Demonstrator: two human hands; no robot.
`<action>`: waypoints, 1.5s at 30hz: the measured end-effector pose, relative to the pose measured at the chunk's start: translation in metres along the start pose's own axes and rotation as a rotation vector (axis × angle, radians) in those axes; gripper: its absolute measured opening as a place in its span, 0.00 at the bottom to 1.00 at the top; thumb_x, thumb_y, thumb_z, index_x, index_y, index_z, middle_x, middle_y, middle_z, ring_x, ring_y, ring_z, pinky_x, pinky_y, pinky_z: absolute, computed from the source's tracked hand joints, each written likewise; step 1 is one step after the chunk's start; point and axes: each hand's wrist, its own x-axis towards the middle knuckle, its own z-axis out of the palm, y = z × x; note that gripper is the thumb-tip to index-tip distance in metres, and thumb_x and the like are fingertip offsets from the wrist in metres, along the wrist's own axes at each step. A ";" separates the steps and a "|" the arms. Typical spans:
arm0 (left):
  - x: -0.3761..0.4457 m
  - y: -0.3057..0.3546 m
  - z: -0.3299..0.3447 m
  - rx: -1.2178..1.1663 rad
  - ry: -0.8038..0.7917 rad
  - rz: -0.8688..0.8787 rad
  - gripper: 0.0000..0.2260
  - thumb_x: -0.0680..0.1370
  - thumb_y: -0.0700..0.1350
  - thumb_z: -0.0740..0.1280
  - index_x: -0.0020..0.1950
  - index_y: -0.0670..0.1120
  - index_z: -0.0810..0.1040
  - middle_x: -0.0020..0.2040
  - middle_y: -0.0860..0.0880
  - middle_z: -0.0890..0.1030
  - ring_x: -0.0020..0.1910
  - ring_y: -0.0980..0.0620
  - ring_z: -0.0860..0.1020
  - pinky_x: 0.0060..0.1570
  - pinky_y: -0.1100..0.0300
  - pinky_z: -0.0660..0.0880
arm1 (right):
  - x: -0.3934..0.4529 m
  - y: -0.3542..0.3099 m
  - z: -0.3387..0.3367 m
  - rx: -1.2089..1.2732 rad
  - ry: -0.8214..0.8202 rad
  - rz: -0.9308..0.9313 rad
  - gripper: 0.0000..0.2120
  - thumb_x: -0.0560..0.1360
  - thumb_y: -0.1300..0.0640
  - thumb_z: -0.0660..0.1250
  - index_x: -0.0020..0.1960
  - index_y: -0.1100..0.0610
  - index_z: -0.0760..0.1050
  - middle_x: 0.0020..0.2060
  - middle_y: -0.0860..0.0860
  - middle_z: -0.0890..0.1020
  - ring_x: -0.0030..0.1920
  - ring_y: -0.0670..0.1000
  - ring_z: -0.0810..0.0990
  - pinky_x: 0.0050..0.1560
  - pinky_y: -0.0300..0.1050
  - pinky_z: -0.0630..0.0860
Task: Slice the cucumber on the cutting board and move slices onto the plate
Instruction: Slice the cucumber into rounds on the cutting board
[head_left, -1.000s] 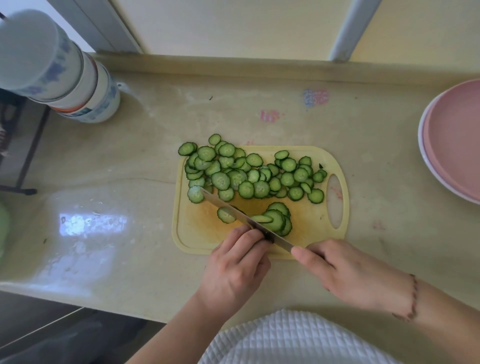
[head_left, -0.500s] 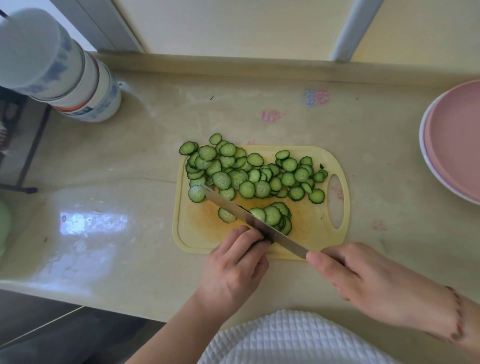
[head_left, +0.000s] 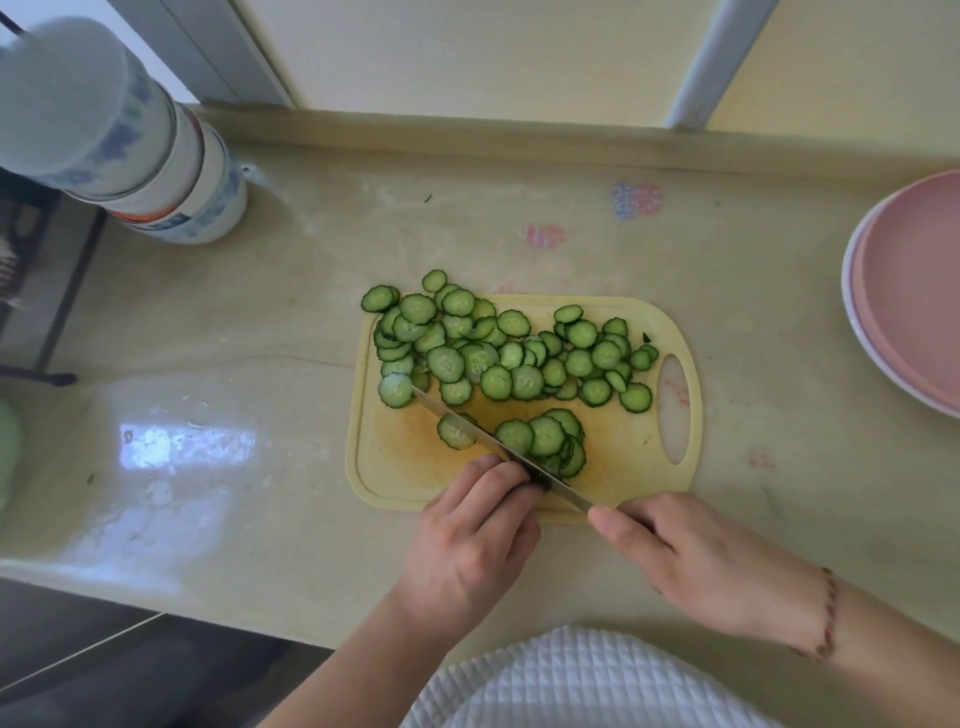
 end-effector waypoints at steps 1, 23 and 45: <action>0.001 0.000 -0.001 0.001 0.001 -0.001 0.04 0.76 0.32 0.71 0.49 0.37 0.84 0.50 0.44 0.82 0.49 0.43 0.81 0.49 0.54 0.80 | 0.000 0.000 0.001 0.003 0.005 -0.001 0.30 0.72 0.29 0.48 0.34 0.56 0.65 0.26 0.49 0.65 0.24 0.45 0.61 0.27 0.40 0.64; -0.002 0.000 -0.001 -0.009 -0.008 -0.008 0.04 0.78 0.34 0.71 0.51 0.37 0.85 0.51 0.43 0.82 0.51 0.42 0.82 0.50 0.54 0.80 | -0.009 0.008 -0.001 0.053 0.014 0.021 0.29 0.72 0.30 0.49 0.33 0.55 0.63 0.26 0.49 0.64 0.25 0.45 0.62 0.29 0.42 0.63; -0.001 -0.002 0.002 -0.007 0.010 -0.011 0.03 0.76 0.33 0.72 0.49 0.36 0.85 0.50 0.43 0.83 0.49 0.42 0.82 0.47 0.53 0.80 | -0.002 -0.001 0.001 0.043 -0.006 0.012 0.29 0.74 0.31 0.48 0.34 0.55 0.64 0.26 0.50 0.65 0.25 0.45 0.61 0.28 0.39 0.63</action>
